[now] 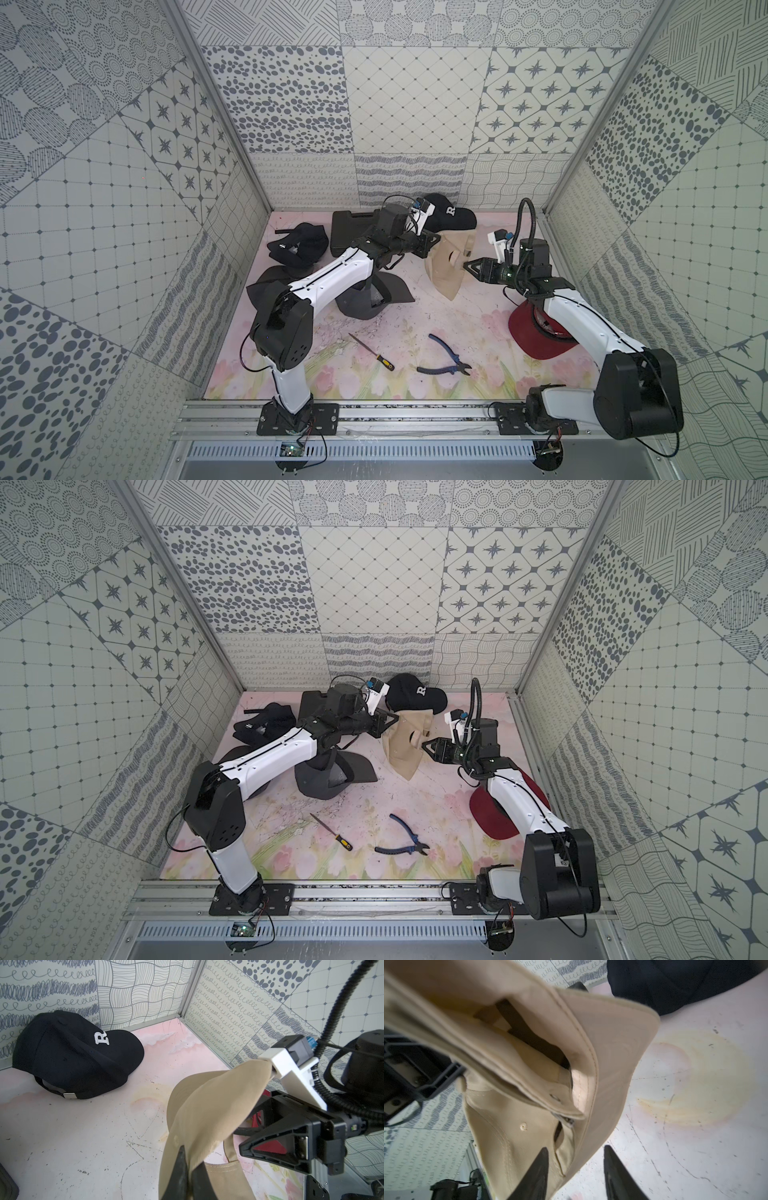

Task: Open the adjustable buckle of the baseball cap
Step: Pick up the baseball cap from the center of the board.

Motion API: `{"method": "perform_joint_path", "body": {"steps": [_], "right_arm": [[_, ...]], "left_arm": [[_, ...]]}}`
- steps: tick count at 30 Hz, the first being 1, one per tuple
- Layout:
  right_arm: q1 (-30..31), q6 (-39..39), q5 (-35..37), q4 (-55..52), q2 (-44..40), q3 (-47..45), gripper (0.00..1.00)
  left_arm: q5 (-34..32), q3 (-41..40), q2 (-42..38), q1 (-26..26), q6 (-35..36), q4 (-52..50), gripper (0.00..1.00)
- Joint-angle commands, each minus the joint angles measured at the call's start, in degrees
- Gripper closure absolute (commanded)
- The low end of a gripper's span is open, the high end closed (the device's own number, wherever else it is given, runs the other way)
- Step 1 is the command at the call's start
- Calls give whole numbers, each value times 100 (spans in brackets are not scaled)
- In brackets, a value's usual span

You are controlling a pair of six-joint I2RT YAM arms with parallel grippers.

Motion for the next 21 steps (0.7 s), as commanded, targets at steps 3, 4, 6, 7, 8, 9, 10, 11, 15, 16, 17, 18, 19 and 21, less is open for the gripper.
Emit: {"method": "perform_joint_path", "body": {"steps": [3,4,6,7,8,9,10,11,15,16,17,18,19,21], "right_arm": [[-44,195,-630,892,177,1,82],[-44,249,-684,953,173,-4,87],[-44,315,-775,1045,136,-2,94],[-44,346,-821,1079,118,-3,97],[-44,356,-842,1082,99,10,99],[-39,369,-852,1081,89,22,100],[-44,375,-870,1080,73,25,100],[-44,375,-883,1084,59,35,100],[-44,379,-976,1062,19,124,100],[-44,361,-1005,1055,27,159,100],[-44,336,-1055,1050,51,198,100],[-44,310,-1124,1048,83,244,100],[-44,288,-1203,1054,134,285,100],[-34,208,-1383,1037,227,397,100]], "left_arm": [[344,17,-105,124,-367,-72,100],[342,3,-91,144,-411,-39,100],[389,-1,-62,202,-520,48,100],[441,-6,-42,223,-587,102,100],[510,-6,-20,254,-647,166,100],[551,-6,-1,271,-690,201,100],[578,10,17,279,-705,220,100],[598,43,42,295,-697,191,100],[498,104,56,350,-591,70,58],[453,61,20,349,-510,98,50],[412,-2,-24,354,-396,150,43],[390,-52,-69,357,-287,201,38],[395,-95,-110,349,-106,236,36],[514,-137,-152,349,292,223,35]]}}
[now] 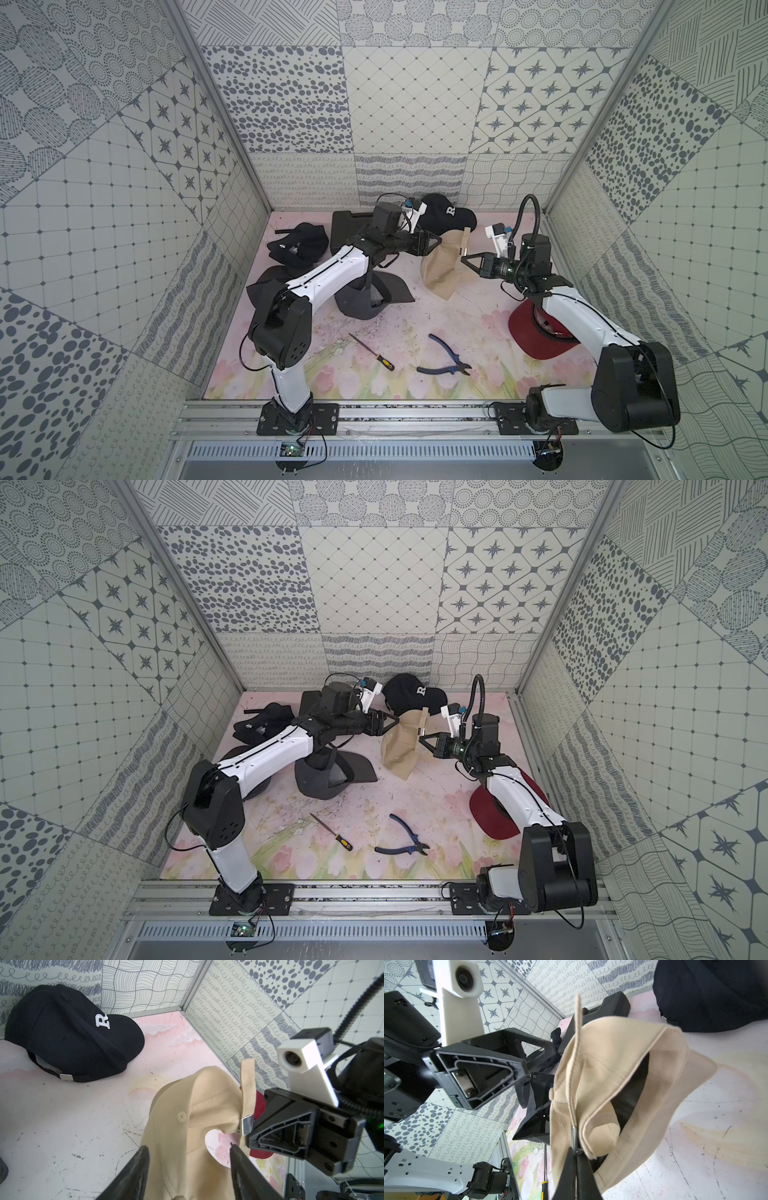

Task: Open the adjustable buckle of the baseball cap
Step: Pick up the baseball cap from the center of the board, then open the adjustable buckle on the baseball cap.

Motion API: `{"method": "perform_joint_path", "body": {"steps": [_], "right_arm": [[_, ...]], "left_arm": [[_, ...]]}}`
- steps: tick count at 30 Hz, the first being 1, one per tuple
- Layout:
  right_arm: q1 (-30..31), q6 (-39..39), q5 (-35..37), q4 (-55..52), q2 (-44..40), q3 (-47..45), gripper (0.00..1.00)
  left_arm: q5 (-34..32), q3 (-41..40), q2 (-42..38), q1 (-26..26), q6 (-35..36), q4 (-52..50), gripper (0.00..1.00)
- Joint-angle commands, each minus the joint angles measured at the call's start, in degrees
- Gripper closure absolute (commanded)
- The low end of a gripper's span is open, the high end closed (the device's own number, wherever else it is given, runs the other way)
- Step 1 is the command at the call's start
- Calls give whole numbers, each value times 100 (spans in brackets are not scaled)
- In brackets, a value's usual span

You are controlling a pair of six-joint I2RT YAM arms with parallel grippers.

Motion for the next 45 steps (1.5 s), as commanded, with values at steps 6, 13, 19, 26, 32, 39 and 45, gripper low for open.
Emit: {"method": "perform_joint_path", "body": {"steps": [6,13,19,26,32,39,45], "right_arm": [[0,-867,-759,-253,248,681,100],[77,-1268,-1174,-422,327,869,100],[193,-1659,-1401,-685,420,1001,100],[320,-1731,-1563,-726,554,1080,100],[386,-1768,-1655,-726,531,1101,100],[460,-1795,-1647,-783,438,1113,100],[545,-1841,-1574,-909,428,1186,100]], "left_arm": [[740,-437,-400,126,1885,477,34],[1335,-800,-584,130,3417,396,32],[1111,-1291,-722,132,3873,1195,33],[1285,-1552,-891,102,4109,1781,40],[1132,-1496,-866,17,4431,1717,47],[1033,-1532,-853,-87,4666,1714,56],[1135,-1503,-843,-160,4816,1697,64]]}}
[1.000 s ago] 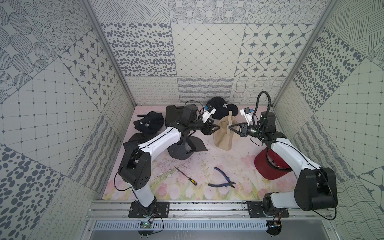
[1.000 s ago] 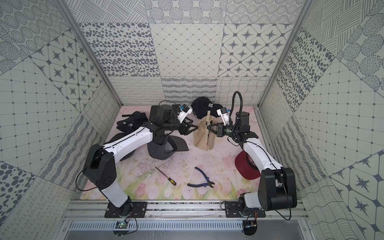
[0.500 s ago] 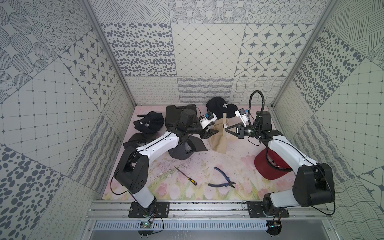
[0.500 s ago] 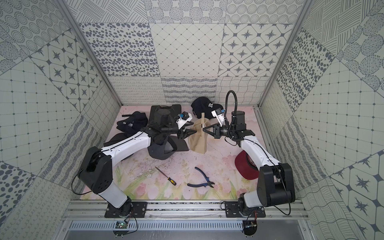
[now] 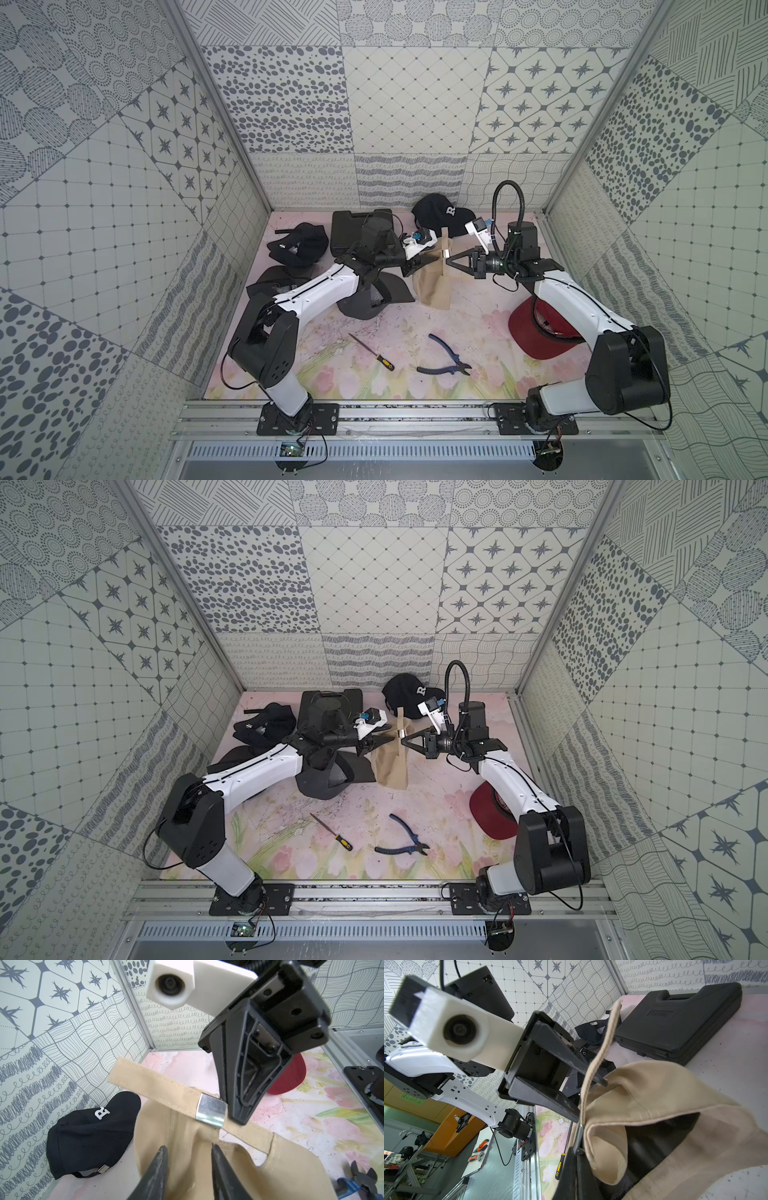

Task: Open the adjustable buckle of the baseball cap
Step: Open the adjustable buckle on the baseball cap.

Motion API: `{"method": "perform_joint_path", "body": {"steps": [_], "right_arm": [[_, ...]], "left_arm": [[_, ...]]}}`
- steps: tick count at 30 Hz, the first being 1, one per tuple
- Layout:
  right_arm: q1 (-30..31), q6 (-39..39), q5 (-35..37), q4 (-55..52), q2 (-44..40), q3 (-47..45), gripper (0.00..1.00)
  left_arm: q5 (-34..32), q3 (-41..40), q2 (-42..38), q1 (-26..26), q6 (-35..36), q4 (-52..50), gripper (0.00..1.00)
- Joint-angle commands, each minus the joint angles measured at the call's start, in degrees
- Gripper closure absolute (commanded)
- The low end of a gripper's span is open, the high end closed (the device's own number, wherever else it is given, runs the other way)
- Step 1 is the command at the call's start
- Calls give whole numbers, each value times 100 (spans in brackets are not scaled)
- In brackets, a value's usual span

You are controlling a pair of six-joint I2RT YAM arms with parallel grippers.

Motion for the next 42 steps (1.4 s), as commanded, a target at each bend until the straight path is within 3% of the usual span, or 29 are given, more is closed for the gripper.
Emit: {"method": "perform_joint_path", "body": {"steps": [1,13,28,31,34,36,38,40,42], "right_arm": [[61,-162,-51,92,-116,210,100],[170,-158,2,84,-186,193,100],[170,-174,-42,66,-246,222,100],[174,-171,-26,62,-239,222,100],[170,-131,112,49,-219,217,100],[133,-40,296,83,-221,188,99],[52,179,575,179,-234,127,71],[-43,313,803,163,-278,95,52],[-102,398,1159,93,-414,47,42]], "left_arm": [[122,44,-12,-102,408,255,64],[81,183,122,-146,515,70,75],[-238,450,438,-171,793,-322,76],[-195,454,427,-173,765,-284,83],[-167,426,403,-167,687,-217,99],[-215,441,384,-174,610,-237,100],[-311,561,396,-174,522,-475,100],[-412,667,405,-183,380,-628,100],[-506,712,403,-174,243,-728,100]]}}
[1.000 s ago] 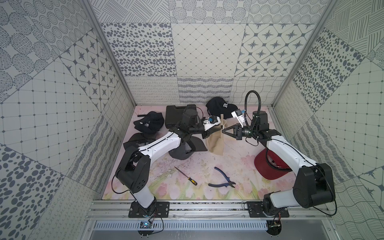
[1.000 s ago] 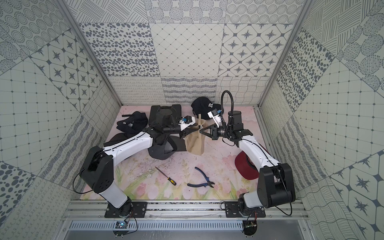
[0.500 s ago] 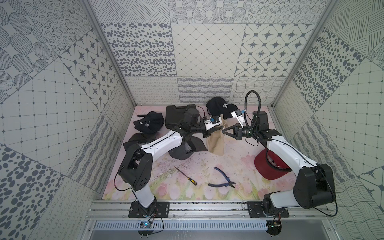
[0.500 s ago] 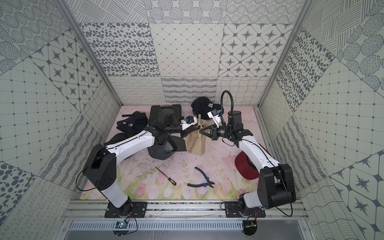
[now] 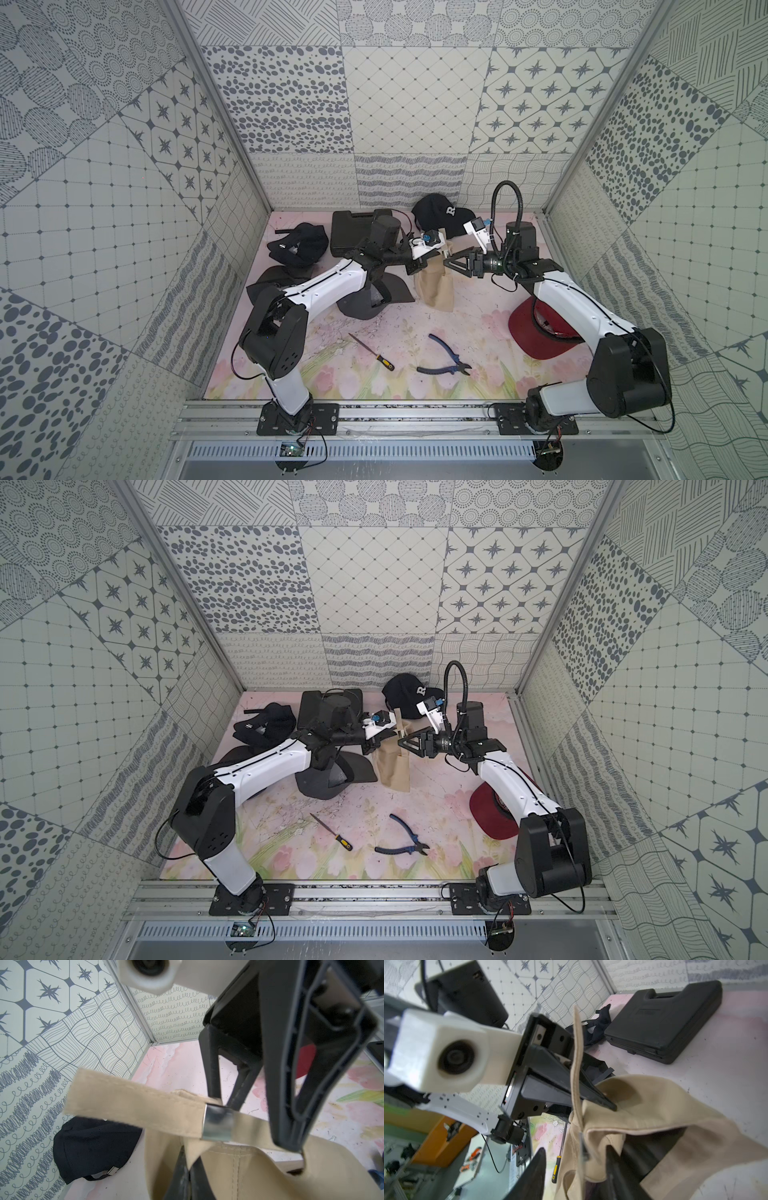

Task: Open the adjustable buckle of the baseball cap
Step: Open the adjustable buckle on the baseball cap.

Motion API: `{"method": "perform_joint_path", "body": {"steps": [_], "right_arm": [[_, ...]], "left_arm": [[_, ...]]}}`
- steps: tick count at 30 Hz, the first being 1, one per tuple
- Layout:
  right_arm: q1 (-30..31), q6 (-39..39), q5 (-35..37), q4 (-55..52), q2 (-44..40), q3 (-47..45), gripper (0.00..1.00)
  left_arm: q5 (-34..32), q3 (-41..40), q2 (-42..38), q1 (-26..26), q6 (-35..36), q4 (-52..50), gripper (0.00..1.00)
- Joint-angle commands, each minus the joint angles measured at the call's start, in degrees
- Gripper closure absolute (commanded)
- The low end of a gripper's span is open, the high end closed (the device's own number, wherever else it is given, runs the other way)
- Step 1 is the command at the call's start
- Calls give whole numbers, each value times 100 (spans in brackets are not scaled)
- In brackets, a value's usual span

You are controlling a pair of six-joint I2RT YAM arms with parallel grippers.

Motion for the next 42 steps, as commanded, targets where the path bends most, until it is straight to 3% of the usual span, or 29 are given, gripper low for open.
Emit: {"method": "perform_joint_path", "body": {"steps": [1,6,15,20,27,31,36,42], "right_arm": [[-107,129,712,52,-400,31,40],[-116,155,1070,-161,-711,63,39],[-103,492,795,-87,-433,499,52],[-67,756,454,472,-246,461,57],[11,850,408,529,2,584,67],[47,763,401,505,15,584,80],[64,469,325,460,-139,494,100],[69,-6,402,317,-337,304,100]], "left_arm": [[-216,185,-16,-69,-382,-268,100],[-199,214,-21,-122,-447,-477,100],[-107,373,62,-282,-335,-985,100],[-132,373,36,-342,-287,-1039,100],[-150,479,44,-398,-250,-1217,100],[-273,562,86,-451,-203,-1337,100],[-572,898,303,-451,-772,-1534,100],[-920,1676,758,-451,-2029,-2242,100]]}}
